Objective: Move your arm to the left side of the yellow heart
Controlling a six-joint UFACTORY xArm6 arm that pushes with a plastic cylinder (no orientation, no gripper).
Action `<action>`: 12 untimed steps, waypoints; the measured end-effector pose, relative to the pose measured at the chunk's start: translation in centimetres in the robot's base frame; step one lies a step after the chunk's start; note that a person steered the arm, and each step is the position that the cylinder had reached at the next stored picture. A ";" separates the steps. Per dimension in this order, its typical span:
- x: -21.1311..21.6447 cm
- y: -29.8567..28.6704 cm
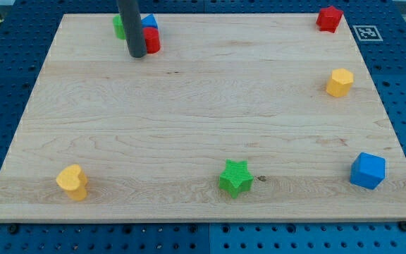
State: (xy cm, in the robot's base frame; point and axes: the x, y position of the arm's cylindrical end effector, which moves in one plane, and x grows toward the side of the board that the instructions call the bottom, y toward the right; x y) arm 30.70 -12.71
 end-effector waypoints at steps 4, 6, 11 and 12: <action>4.4 0.2; 9.1 0.2; 28.9 -0.1; 29.4 -0.1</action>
State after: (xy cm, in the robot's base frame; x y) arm 60.06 -12.83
